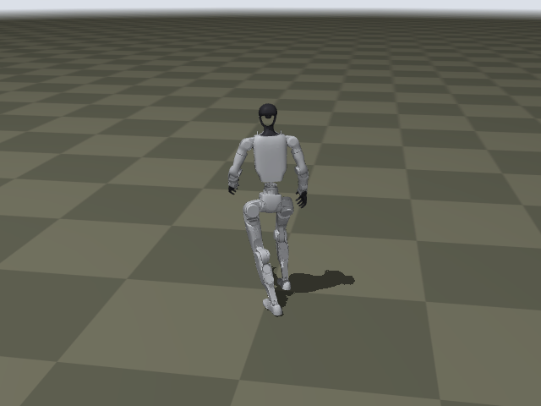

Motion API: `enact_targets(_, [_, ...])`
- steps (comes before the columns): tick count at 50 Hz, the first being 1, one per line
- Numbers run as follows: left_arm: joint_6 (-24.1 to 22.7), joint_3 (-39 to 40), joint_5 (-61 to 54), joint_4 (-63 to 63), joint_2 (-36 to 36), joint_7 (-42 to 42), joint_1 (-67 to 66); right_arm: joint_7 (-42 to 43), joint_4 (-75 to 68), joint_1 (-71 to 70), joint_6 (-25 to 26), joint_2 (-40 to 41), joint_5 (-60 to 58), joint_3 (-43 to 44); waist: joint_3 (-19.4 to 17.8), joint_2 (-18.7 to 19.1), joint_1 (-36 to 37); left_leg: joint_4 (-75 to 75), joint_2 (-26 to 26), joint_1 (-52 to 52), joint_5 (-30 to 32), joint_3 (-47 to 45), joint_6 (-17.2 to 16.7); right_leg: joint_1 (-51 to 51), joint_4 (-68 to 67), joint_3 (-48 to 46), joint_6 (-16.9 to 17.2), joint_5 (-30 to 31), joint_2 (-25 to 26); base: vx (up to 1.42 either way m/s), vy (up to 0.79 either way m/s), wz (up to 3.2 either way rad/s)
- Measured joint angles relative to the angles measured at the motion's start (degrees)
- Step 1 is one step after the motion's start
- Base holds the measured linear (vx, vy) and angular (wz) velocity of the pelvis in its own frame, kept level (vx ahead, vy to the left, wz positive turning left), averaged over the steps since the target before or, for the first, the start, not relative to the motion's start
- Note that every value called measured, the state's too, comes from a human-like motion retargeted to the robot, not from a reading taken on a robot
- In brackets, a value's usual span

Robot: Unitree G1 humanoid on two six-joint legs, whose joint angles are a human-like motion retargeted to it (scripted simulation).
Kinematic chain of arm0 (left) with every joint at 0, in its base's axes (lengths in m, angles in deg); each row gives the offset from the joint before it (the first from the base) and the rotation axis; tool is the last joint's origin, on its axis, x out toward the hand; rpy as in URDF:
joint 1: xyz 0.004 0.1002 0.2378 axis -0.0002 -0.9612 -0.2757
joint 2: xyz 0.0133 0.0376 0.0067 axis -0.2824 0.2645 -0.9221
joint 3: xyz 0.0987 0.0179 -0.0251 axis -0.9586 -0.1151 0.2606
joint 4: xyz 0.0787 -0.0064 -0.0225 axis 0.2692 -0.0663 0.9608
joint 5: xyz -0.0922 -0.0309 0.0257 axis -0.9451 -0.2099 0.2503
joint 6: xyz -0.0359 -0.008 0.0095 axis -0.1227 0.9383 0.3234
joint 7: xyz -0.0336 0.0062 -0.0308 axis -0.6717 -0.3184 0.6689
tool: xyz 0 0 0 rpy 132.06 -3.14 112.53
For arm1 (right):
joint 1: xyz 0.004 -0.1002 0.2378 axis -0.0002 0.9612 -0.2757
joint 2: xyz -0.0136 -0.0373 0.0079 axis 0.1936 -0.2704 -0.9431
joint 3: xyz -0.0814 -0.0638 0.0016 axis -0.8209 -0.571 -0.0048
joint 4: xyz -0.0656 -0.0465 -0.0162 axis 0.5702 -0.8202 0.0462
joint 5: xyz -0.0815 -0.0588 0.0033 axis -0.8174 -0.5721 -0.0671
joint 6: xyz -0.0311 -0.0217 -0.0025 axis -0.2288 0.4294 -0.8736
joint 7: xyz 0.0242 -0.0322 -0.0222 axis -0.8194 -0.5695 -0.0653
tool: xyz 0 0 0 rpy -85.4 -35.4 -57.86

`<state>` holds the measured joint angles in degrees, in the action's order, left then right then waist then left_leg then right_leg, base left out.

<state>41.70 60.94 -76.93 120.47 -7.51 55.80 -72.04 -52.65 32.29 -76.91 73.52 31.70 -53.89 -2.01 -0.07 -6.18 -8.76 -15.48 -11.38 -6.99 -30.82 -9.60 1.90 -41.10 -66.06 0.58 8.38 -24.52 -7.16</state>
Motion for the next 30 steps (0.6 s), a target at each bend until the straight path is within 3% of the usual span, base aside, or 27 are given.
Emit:
enact_targets(7, [-1.7, -0.2, -1.3, -4.0, 0.6, -2.1, -0.8, 1.4, 1.8, 0.7, -0.4, -0.4, -0.6, -0.6, 0.2, 0.3, 2.0, -3.9, 1.9, -2.0, 3.7, 3.5, -2.3, 3.1, 8.3, 1.4, -0.1, 0.4, 4.5, 0.00, -0.02, 0.03])
enact_targets(11, [-1.3, -0.7, -1.4, -2.7, 1.8, -2.0, -4.5, 4.6, 4.7, 0.5, -1.1, -0.3, -1.4, -0.6, 0.3, 1.5, 3.7, -23.6, 6.1, 3.8, 5.1, 4.2, -4.6, 7.7, 10.1, 0.7, -2.6, -1.7, 8.1, 0.00, -0.07, 0.04])
enact_targets(15, [0.4, -1.1, 0.6, 1.2, 3.8, -0.9, -9.0, 8.7, 9.3, -1.2, -1.5, -0.8, -3.1, -0.6, 0.2, 5.2, 6.3, -52.8, 14.6, 15.8, 9.9, 4.4, -6.7, 10.5, 9.9, -1.8, -7.8, -6.9, 13.8, -0.04, -0.04, -0.05])
enact_targets(17, [1.4, -1.2, 2.2, 3.6, 4.6, -0.4, -10.6, 10.7, 11.5, -3.0, -1.4, -1.6, -4.8, -0.7, 0.2, 6.2, 7.9, -63.2, 18.6, 22.4, 9.3, 3.7, -4.9, 11.5, 10.6, -2.1, -9.6, -9.6, 15.3, 0.00, 0.00, 0.00])
enact_targets(20, [2.2, -0.9, 3.7, 5.9, 4.9, 0.6, -13.3, 12.6, 13.9, -6.0, -1.3, -2.6, -6.9, -0.7, 0.0, 5.4, 10.4, -70.3, 21.8, 31.4, 3.4, 2.0, -0.4, 14.6, 12.8, -1.5, -10.4, -12.6, 15.2, 0.00, 0.00, 0.00])
enact_targets(25, [1.0, 0.5, 2.8, 4.1, 3.5, 2.8, -20.2, 13.1, 18.6, -6.9, -2.3, -3.4, -8.1, -0.7, 0.7, 2.7, 13.3, -56.6, 18.9, 40.3, -2.6, -1.0, 1.7, 22.8, 20.0, 0.1, -7.4, -10.8, 12.4, 0.01, 0.01, 0.02])
enact_targets(30, [-0.2, 1.0, 0.2, 0.2, 2.2, 3.1, -24.2, 12.3, 22.1, -4.9, -4.2, -4.5, -9.4, -1.6, 3.5, -0.7, 13.1, -26.1, 9.1, 40.3, 2.6, -1.8, -0.6, 29.3, 23.7, -0.5, -2.5, -5.8, 6.0, 0.04, 0.06, 0.29])
